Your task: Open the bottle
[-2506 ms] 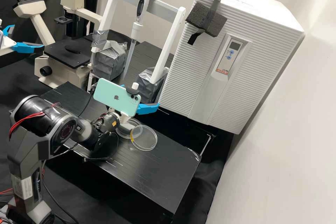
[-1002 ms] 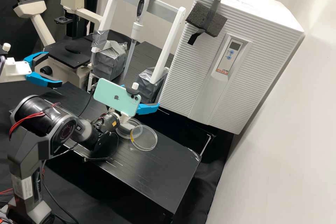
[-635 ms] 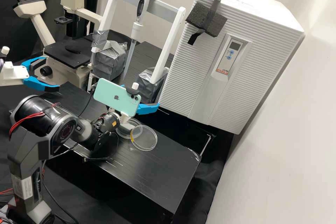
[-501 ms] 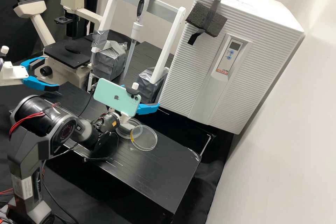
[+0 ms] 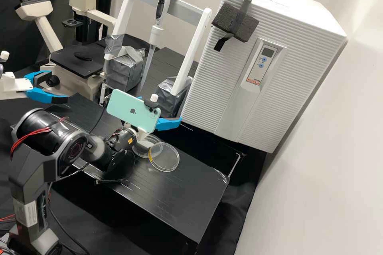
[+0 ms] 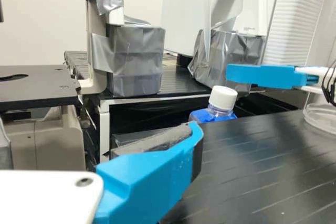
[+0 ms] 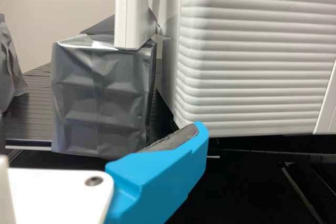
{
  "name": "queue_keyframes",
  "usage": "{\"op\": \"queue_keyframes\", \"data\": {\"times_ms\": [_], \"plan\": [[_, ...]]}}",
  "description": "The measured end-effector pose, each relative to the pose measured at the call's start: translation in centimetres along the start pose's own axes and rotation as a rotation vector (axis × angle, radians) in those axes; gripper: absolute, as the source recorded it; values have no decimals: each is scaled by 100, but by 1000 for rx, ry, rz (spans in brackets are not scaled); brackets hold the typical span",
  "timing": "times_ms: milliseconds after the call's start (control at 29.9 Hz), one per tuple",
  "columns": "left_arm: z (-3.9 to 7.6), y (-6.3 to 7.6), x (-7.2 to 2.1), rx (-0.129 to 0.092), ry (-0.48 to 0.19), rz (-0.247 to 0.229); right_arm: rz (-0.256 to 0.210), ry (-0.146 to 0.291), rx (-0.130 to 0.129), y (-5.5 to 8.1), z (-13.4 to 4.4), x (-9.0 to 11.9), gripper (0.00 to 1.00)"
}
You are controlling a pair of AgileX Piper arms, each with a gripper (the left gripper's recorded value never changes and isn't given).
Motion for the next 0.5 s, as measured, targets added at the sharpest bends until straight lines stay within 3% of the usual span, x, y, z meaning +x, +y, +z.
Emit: {"op": "queue_keyframes", "data": {"times_ms": [368, 501], "plan": [[-6, -14, 7, -1, -1, 1, 0, 0, 0, 0, 0, 0, 100], [-28, -117, 44, -5, 5, -36, 0, 0, 0, 0, 0, 0, 100]]}}
